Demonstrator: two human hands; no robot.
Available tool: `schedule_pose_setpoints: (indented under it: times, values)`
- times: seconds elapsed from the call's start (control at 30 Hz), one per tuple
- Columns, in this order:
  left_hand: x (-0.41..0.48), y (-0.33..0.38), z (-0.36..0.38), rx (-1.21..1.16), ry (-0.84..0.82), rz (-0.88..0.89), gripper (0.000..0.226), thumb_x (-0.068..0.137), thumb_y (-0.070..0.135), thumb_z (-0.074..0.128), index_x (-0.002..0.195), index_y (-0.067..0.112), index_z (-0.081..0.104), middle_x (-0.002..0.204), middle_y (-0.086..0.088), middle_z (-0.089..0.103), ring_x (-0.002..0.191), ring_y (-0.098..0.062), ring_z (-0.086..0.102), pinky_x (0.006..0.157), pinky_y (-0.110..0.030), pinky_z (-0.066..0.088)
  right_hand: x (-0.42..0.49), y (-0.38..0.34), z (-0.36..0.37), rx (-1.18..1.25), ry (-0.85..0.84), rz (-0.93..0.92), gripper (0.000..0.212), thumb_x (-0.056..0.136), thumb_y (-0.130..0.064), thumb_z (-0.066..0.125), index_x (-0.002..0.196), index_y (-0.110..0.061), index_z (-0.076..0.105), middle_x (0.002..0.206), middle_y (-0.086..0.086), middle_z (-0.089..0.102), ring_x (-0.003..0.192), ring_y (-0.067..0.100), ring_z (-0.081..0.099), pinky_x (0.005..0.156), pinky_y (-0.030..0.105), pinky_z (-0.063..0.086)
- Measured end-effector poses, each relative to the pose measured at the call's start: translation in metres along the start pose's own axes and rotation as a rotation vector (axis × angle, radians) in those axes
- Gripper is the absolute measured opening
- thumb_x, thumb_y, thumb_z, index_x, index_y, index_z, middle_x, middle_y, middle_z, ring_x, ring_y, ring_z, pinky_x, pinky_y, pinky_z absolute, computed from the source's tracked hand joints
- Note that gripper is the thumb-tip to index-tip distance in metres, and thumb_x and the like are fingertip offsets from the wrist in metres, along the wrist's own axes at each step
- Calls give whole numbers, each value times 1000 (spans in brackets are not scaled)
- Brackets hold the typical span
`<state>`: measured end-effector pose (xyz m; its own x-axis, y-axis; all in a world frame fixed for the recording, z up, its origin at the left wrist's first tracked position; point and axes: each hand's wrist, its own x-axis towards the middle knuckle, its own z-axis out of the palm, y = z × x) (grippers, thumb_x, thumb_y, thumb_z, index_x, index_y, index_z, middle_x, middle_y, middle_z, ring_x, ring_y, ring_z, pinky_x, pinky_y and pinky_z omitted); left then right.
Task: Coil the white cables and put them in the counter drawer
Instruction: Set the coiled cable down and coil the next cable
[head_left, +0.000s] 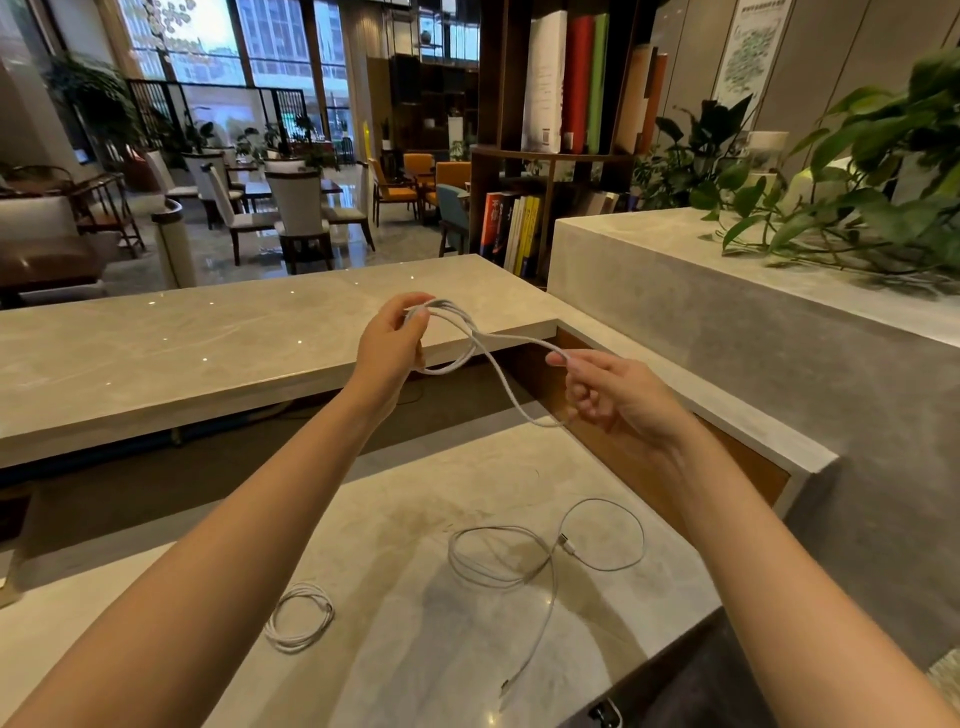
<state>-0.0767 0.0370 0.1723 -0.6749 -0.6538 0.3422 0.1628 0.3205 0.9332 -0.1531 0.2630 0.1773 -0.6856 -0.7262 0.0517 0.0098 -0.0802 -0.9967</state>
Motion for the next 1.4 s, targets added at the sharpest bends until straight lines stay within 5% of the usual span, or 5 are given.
schedule_pose_setpoints:
  times: [0.13, 0.4, 0.73, 1.1, 1.4]
  values:
    - [0, -2, 7, -6, 60, -50, 30, 99, 18, 40, 126, 21, 51, 83, -1, 48, 61, -10, 43, 55, -22, 43, -6, 36, 14, 308, 15, 31, 19, 92, -17, 50, 101, -6, 62, 57, -3, 49, 50, 9, 47, 57, 23, 51]
    - [2, -22, -1, 86, 3, -192, 29, 98, 19, 42, 116, 6, 61, 71, 1, 46, 57, -14, 40, 53, -25, 38, -14, -19, 7, -357, 86, 4, 24, 95, -25, 50, 93, -12, 69, 50, -5, 46, 43, 5, 37, 40, 16, 30]
    - [-26, 0, 12, -803, -59, -537, 20, 97, 12, 39, 95, 4, 57, 53, 3, 33, 38, -5, 27, 35, -14, 25, 9, 51, 29, -1031, -20, -101, 18, 92, -21, 57, 100, -13, 70, 80, -14, 54, 73, 1, 50, 71, 20, 46]
    - [-54, -5, 31, -369, -125, -269, 26, 100, 20, 37, 100, 10, 61, 60, 6, 44, 47, -4, 40, 46, -16, 35, 15, 34, 50, 84, -105, 166, 38, 81, 4, 61, 117, -7, 58, 114, 16, 66, 108, 25, 64, 91, 40, 53]
    - [-54, -17, 34, -16, -98, -192, 27, 98, 20, 39, 106, 8, 62, 77, -6, 60, 71, -18, 57, 70, -30, 51, 10, 30, 60, -69, 111, 8, 21, 88, -6, 54, 103, -7, 68, 96, 0, 68, 93, 18, 63, 80, 29, 50]
